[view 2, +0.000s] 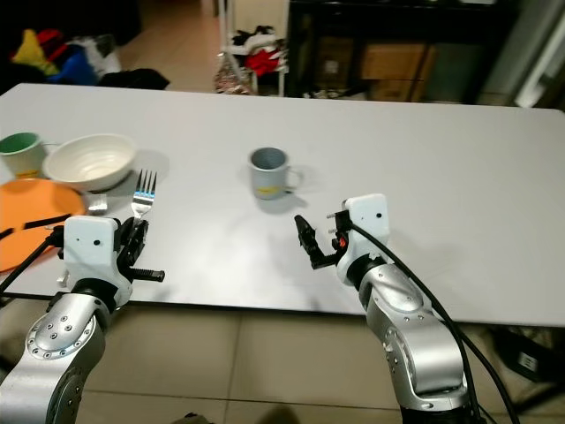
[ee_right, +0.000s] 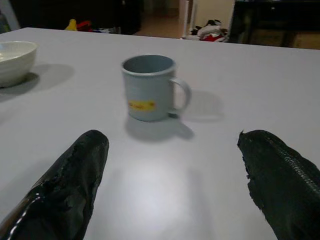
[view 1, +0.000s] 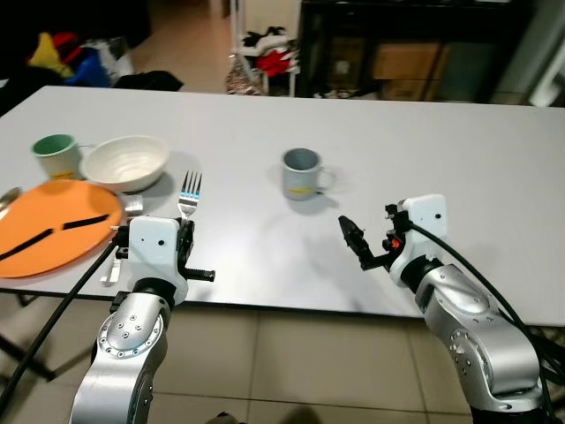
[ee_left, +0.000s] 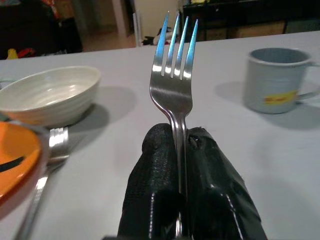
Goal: Setting the table
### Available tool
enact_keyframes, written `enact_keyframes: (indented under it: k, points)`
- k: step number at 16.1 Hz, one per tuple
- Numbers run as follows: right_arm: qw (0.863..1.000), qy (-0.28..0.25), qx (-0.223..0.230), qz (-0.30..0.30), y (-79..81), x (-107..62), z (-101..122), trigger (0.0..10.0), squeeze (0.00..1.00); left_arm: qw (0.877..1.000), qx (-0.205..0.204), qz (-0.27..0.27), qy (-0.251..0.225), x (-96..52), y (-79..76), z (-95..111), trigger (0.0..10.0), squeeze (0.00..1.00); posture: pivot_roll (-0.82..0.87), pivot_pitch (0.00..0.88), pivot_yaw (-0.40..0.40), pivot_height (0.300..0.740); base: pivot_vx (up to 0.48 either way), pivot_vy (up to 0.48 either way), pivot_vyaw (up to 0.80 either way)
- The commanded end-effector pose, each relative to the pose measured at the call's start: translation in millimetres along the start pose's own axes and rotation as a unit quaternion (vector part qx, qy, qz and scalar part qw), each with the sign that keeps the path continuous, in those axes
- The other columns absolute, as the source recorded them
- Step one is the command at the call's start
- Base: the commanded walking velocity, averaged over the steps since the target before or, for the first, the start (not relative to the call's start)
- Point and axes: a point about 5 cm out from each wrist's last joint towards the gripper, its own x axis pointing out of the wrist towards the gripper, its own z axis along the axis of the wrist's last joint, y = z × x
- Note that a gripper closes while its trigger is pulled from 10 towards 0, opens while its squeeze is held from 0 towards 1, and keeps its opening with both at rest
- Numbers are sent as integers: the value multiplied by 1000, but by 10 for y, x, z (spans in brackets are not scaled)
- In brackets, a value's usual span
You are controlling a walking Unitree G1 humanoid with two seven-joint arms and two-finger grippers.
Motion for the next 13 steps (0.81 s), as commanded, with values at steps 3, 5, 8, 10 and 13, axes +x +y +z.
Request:
enact_keyframes:
  k: [3, 5, 8, 10, 13]
  points:
    - [1000, -6, -6, -14, -59, -1, 49, 10000, 0, 1000, 1, -4, -20, 11, -59, 90, 10000, 0, -94, 15, 30, 740, 0, -401, 0]
    - [1000, -8, -15, -16, -83, 4, 66, 10000, 0, 1000, -1, -2, -20, 24, -70, 90, 10000, 0, -99, 15, 33, 740, 0, -399, 0]
    - [1000, -3, -18, -9, -109, 4, 69, 10000, 0, 1000, -2, 2, -18, 46, -88, 76, 10000, 0, -105, 17, 30, 740, 0, -398, 0]
    - [1000, 2, 3, -12, -130, -24, 50, 10000, 0, 1000, -1, 3, -20, 64, -97, 88, 10000, 0, -106, 16, 29, 740, 0, -398, 0]
    - [999, 12, 27, -12, -110, -70, -1, 10000, 0, 1000, 2, 7, -17, 50, -73, 78, 10000, 0, -108, 22, 35, 740, 0, -394, 0]
